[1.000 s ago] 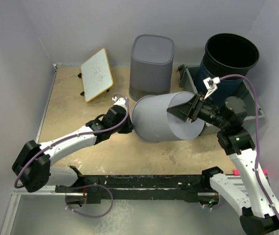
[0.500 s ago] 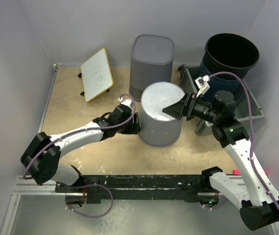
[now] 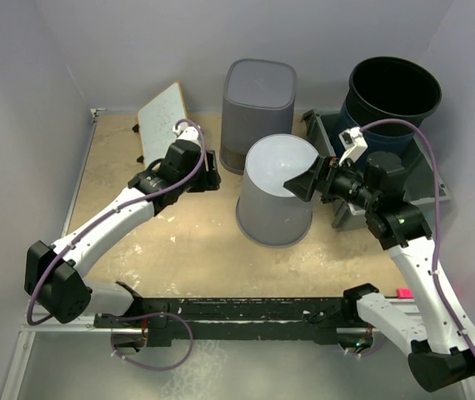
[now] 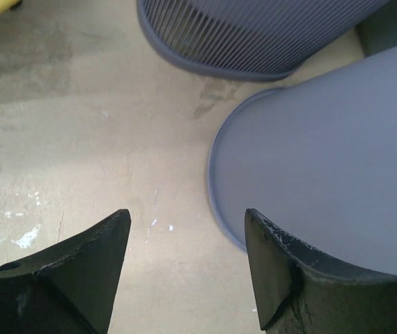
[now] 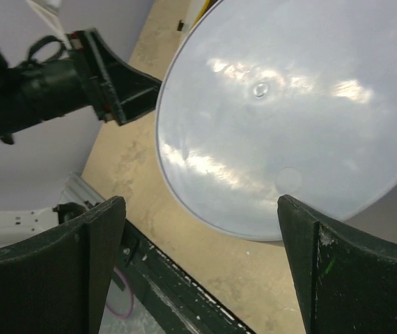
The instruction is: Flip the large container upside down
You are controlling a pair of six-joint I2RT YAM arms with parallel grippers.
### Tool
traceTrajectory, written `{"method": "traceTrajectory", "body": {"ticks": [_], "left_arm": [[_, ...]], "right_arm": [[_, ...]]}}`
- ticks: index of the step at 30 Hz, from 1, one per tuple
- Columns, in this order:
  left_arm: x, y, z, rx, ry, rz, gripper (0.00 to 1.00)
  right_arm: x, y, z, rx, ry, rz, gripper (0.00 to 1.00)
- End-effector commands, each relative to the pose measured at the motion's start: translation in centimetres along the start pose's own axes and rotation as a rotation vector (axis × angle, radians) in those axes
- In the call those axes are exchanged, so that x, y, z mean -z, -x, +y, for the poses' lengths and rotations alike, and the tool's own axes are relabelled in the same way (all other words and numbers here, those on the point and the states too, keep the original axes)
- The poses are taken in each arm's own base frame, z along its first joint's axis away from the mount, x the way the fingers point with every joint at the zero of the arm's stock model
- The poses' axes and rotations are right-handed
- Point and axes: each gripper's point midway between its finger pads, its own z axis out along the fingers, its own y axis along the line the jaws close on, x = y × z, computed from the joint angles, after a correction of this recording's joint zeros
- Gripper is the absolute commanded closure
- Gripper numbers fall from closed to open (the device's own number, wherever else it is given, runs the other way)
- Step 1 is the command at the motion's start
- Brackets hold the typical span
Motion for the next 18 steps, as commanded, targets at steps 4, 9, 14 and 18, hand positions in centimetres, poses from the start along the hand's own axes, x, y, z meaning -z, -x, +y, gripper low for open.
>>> {"method": "traceTrajectory", "body": {"ticks": [4,9,14,18], "left_arm": [[3.3,7.8,-3.7,0.035,-0.108,-0.194,0.37],[5.0,10.3,-4.8,0.051,-0.145,-0.259,0.37],[6.9,11.4,-3.6,0.099,-0.106,-0.325,0.38],[8.8,11.3,-1.4,0.125,-0.037,-0.37,0.38]], "right_arm": [[2.0,1.6,-1.7,0.128,-0.164,-0.023,0.06],[2.7,3.3,-2.9,0.164,-0.26,-0.085,0.05],[-1.0,8.0,-2.4,0.144,-0.249,-0.138,0.05],[-5.0,11.5,-1.9,0.103,-0.209,-0.167,0.04]]}}
